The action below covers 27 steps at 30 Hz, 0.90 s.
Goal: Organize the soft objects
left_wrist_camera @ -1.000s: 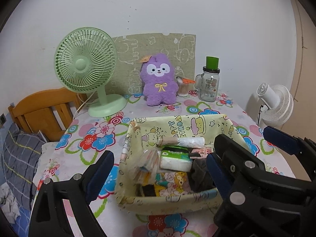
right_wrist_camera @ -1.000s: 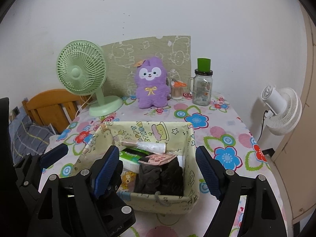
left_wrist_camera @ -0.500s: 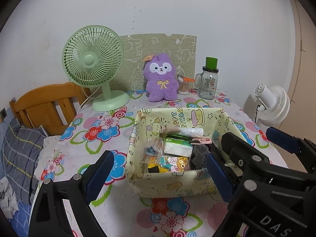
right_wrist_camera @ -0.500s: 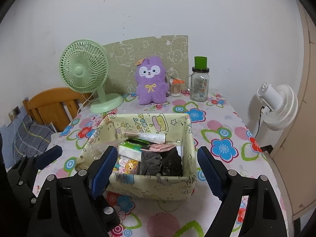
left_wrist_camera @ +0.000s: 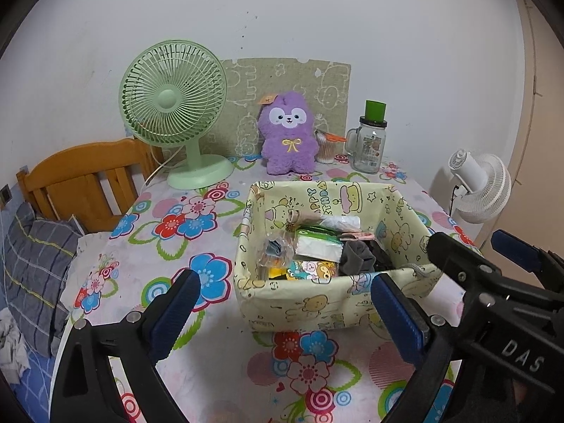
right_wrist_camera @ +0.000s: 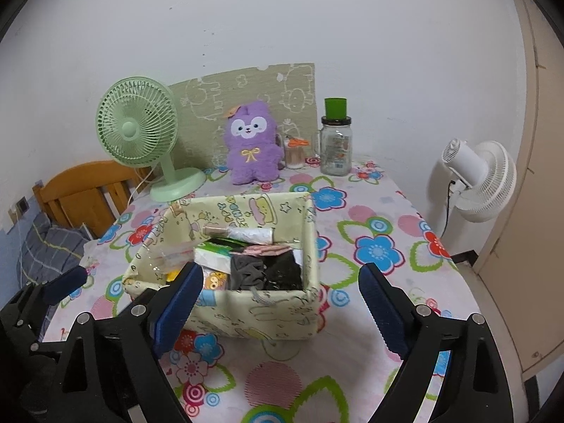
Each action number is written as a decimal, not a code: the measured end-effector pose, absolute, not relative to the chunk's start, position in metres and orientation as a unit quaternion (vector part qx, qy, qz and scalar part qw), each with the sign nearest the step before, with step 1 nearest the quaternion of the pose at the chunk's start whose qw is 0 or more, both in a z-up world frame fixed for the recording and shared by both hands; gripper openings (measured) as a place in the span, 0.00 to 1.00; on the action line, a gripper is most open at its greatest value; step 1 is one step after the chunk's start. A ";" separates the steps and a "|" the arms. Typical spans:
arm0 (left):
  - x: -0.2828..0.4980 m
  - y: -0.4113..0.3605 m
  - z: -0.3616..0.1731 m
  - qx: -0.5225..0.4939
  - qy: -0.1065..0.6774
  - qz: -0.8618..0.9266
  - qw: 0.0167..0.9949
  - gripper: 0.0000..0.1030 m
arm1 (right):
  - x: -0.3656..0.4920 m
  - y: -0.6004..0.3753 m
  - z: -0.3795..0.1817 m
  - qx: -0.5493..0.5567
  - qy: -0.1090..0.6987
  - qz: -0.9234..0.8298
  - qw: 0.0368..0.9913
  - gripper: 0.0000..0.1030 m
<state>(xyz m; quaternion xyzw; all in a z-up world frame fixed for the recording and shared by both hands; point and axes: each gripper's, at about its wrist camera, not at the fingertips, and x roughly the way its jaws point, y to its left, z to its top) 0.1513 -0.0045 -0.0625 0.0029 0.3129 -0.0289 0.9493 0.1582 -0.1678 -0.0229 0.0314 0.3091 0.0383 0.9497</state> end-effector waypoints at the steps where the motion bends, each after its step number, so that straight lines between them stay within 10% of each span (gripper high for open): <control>1: 0.150 -0.004 -0.063 0.003 0.314 -0.029 0.949 0.96 | 0.156 -0.170 -0.023 0.033 0.309 0.037 0.950 0.89; 27: 0.066 -0.003 -0.016 0.026 0.247 -0.057 0.967 1.00 | 0.075 -0.189 0.016 -0.010 0.268 0.036 0.963 0.91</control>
